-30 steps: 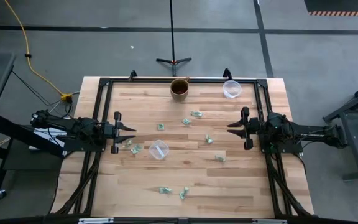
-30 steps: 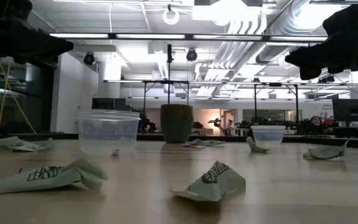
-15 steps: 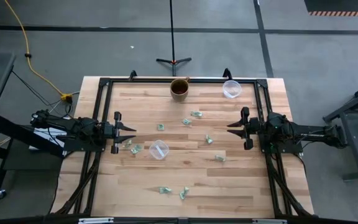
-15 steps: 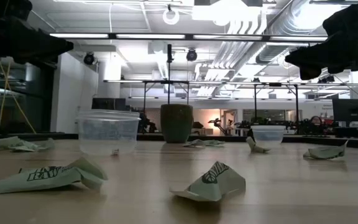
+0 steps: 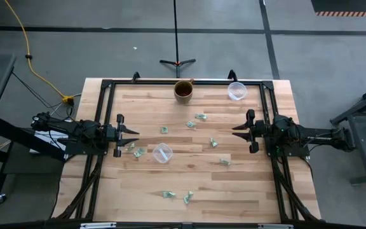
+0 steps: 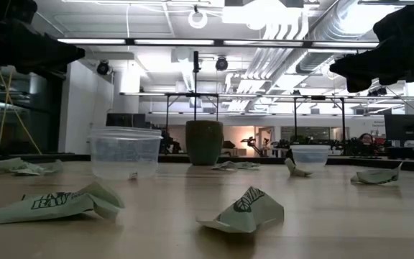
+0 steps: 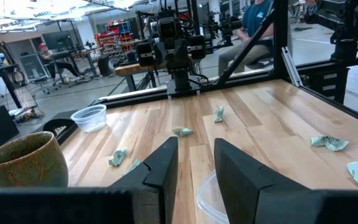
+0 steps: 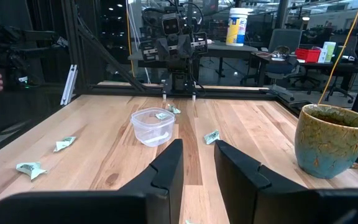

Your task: Pick and place items into bin

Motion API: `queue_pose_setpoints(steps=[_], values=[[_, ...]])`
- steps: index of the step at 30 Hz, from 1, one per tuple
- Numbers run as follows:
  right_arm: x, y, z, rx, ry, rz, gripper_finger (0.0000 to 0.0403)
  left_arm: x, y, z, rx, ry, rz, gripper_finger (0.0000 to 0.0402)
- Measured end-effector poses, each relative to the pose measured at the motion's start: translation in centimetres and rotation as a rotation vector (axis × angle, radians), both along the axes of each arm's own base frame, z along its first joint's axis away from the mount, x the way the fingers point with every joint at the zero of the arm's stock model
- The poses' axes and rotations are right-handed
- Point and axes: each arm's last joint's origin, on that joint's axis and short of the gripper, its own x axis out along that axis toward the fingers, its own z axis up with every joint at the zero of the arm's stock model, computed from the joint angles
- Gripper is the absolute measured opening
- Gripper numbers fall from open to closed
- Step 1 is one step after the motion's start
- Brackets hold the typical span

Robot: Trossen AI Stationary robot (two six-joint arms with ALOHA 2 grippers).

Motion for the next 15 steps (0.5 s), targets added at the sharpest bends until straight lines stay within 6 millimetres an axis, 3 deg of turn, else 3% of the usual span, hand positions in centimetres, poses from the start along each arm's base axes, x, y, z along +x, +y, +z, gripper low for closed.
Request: queue_pose_setpoints(steps=[15], values=[[0.00,-0.01,0.02,0.000,-0.002,-0.002,0.0083,0.00,0.00,0.00,-0.028,-0.001,-0.001,0.0140]])
